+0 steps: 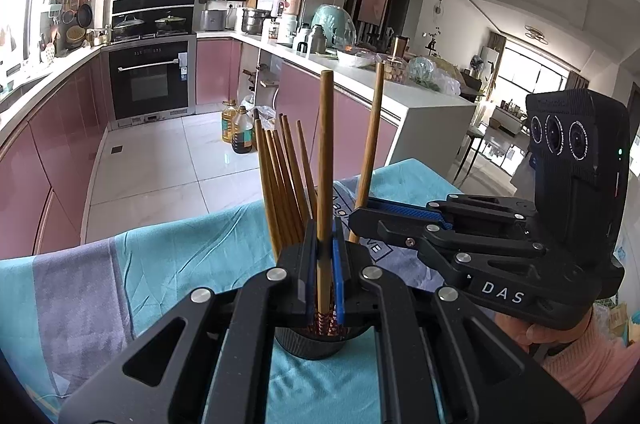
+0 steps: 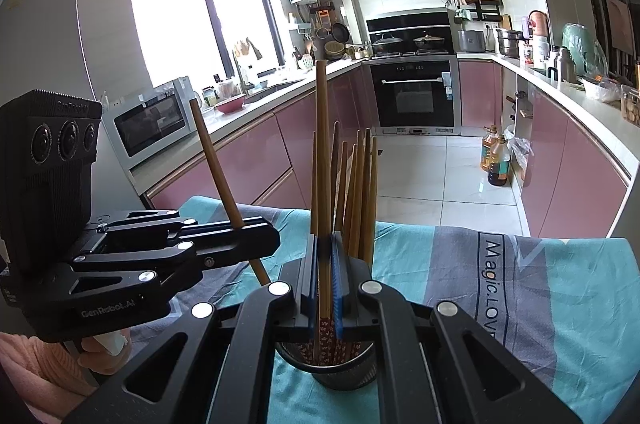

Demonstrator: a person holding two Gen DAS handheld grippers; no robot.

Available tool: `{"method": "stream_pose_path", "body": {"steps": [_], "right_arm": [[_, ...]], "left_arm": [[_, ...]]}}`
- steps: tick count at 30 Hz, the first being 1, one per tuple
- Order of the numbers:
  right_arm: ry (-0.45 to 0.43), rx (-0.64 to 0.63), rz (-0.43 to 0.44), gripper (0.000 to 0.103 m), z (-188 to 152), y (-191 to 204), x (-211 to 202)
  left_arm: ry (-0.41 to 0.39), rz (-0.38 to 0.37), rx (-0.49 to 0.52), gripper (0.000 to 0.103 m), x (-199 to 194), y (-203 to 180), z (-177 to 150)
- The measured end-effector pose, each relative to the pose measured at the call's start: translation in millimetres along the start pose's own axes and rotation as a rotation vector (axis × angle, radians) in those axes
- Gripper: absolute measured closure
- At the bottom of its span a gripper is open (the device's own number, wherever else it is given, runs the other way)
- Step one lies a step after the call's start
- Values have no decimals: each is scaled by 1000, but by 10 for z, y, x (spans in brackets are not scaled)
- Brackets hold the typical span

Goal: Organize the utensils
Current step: 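Lower both chopsticks into the mesh cup among the others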

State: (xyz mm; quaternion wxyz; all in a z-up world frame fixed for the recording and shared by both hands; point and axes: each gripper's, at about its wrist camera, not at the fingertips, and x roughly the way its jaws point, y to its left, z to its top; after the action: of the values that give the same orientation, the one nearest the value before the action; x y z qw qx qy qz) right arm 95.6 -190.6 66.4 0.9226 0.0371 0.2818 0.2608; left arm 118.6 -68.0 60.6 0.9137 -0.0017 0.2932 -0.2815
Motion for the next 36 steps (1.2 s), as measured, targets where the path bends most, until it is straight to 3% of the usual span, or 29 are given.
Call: {"method": "stream_pose_path", "body": {"steps": [36], "right_arm": [[55,15,1,97,-124,-27,158]], "left_arm": [[51,19,9,95,327,83,4]]}}
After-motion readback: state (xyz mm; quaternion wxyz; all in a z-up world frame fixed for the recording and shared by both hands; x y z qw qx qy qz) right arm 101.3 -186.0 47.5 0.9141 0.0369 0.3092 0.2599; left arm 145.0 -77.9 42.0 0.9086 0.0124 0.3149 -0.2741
